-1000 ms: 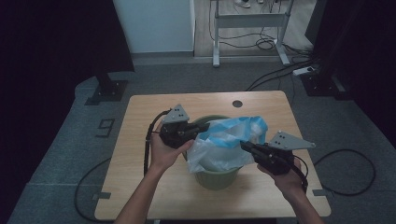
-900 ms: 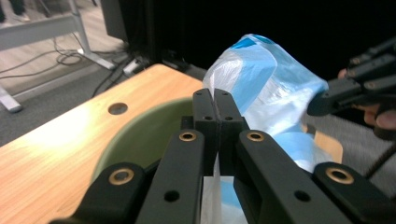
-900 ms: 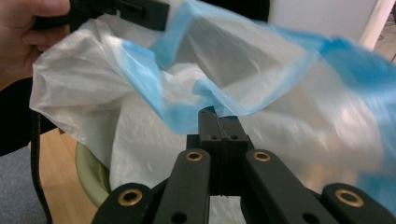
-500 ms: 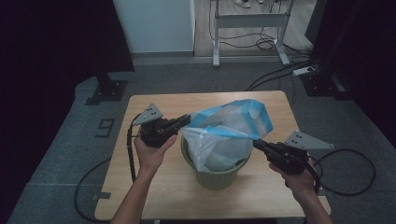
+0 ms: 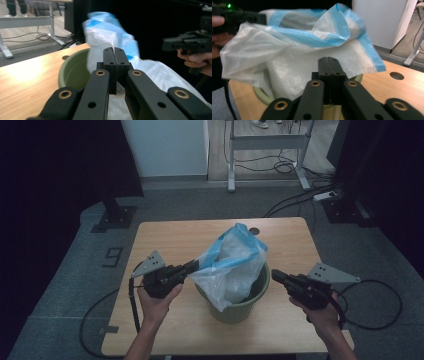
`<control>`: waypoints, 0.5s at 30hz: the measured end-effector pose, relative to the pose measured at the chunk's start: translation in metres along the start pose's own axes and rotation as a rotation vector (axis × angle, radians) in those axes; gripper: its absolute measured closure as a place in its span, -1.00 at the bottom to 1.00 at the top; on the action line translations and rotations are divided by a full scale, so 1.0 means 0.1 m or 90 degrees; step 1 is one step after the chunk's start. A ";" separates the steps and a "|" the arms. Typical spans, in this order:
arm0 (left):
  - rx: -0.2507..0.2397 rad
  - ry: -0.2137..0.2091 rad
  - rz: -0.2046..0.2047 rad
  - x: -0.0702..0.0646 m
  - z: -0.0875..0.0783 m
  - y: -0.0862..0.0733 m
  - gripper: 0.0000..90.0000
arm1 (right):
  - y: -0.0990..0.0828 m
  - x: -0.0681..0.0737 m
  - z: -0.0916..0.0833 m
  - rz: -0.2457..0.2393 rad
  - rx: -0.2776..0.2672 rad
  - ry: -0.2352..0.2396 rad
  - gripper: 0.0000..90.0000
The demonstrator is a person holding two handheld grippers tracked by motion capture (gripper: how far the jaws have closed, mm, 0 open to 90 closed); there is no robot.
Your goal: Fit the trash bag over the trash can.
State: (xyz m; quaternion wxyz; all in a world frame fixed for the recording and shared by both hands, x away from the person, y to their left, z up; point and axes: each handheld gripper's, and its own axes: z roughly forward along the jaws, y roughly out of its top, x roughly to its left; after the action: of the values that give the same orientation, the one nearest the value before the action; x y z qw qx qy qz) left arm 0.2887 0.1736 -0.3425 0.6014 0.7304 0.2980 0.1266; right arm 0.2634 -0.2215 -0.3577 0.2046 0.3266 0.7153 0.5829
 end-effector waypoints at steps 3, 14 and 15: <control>-0.003 -0.018 0.019 -0.04 0.02 0.00 1.00 | 0.07 0.02 0.05 -0.002 -0.006 0.000 0.59; 0.011 -0.067 0.062 -0.16 0.12 0.07 1.00 | 0.33 -0.12 0.46 -0.008 0.013 0.007 0.27; 0.010 -0.068 0.061 -0.15 0.12 0.07 1.00 | 0.34 -0.15 0.50 -0.010 0.017 0.007 0.25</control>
State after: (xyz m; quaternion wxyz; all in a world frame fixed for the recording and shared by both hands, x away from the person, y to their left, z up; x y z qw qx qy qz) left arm 0.2847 0.1546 -0.3362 0.6040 0.7543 0.2312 0.1133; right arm 0.3152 -0.1932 -0.3376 0.2011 0.3207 0.7264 0.5737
